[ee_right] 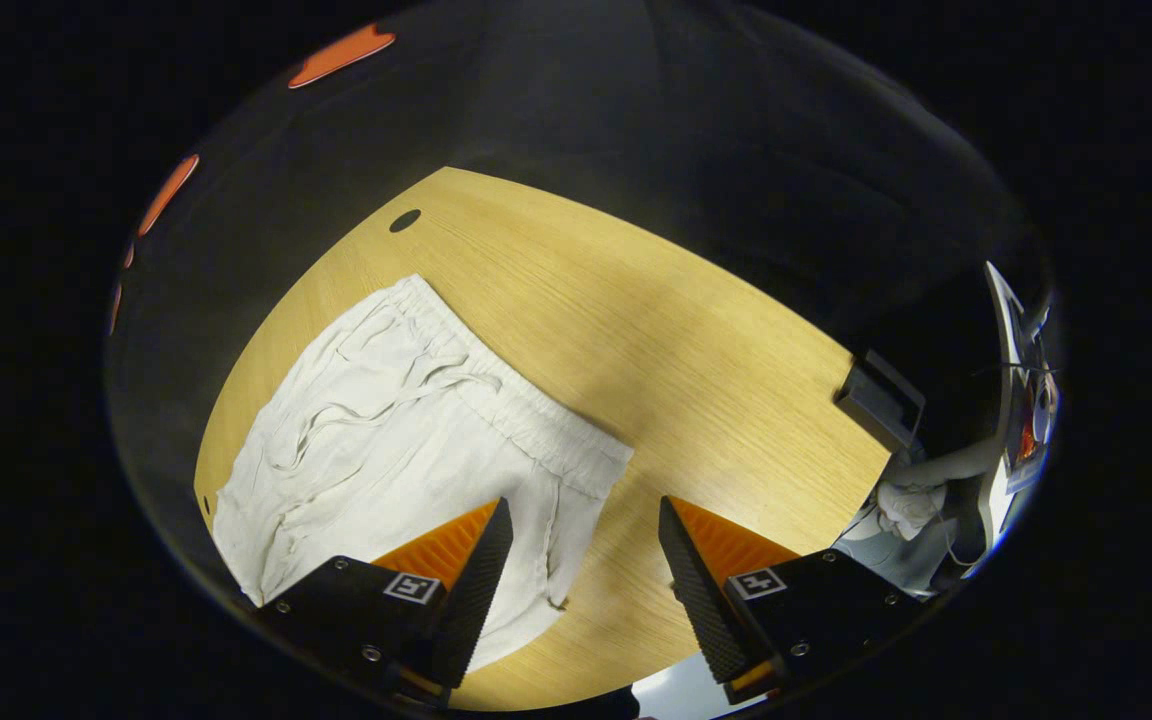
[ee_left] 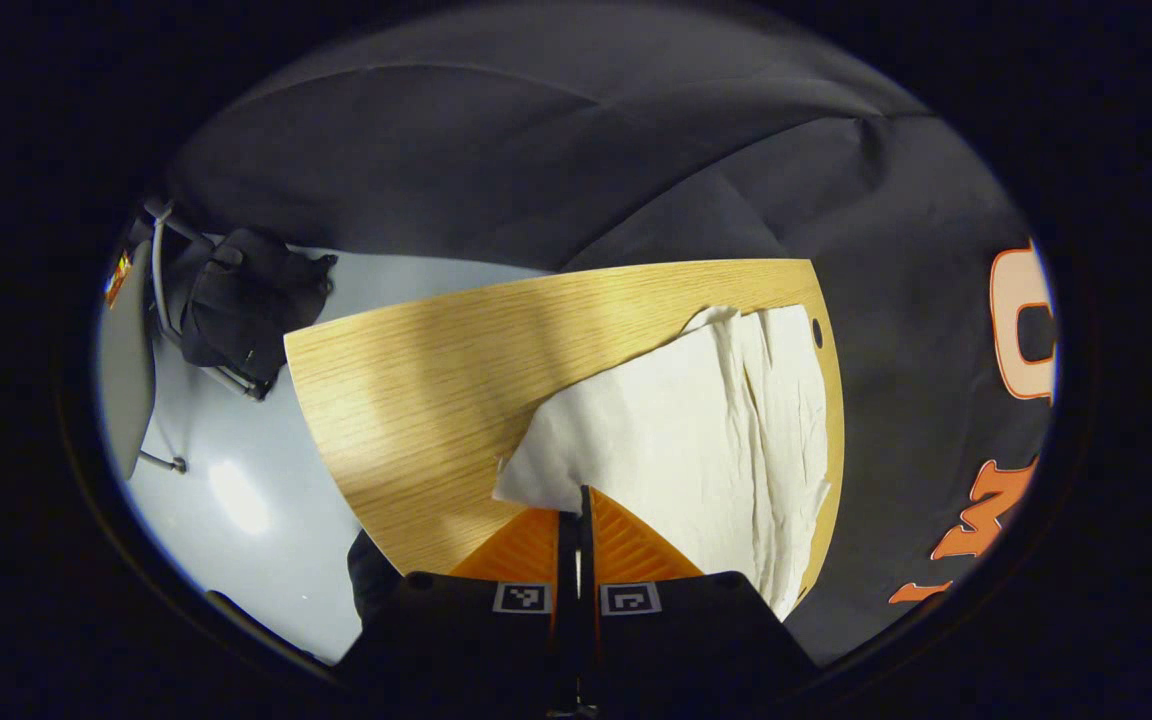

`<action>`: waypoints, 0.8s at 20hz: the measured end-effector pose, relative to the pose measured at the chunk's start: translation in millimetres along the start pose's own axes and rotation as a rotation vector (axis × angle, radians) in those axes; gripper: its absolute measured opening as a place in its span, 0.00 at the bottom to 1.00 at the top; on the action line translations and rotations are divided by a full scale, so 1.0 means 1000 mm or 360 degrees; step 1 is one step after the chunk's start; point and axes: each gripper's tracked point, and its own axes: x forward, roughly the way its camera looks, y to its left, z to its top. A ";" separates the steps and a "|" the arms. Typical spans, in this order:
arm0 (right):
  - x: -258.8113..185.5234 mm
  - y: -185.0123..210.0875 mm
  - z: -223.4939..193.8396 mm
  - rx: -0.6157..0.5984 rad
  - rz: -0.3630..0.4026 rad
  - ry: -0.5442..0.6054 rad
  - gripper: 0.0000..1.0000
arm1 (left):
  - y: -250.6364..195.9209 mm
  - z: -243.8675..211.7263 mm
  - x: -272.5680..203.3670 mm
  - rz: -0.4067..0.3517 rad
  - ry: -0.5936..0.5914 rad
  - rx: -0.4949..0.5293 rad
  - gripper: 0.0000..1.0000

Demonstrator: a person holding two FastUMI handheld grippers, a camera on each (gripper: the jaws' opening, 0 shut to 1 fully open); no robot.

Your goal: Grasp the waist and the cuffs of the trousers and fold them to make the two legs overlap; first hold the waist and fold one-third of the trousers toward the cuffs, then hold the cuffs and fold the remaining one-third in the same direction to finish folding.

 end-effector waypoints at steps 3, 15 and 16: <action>0.018 -0.006 0.005 0.0106 -0.0058 0.0030 0.75 | -0.011 0.000 -0.003 0.0011 -0.0019 0.0036 0.04; 0.028 0.004 0.012 0.0602 0.0180 0.0049 0.01 | -0.042 0.011 -0.009 -0.0022 -0.0060 0.0072 0.04; 0.026 0.001 0.018 0.0651 0.0187 0.0027 0.01 | -0.046 0.017 -0.010 -0.0037 -0.0079 0.0078 0.04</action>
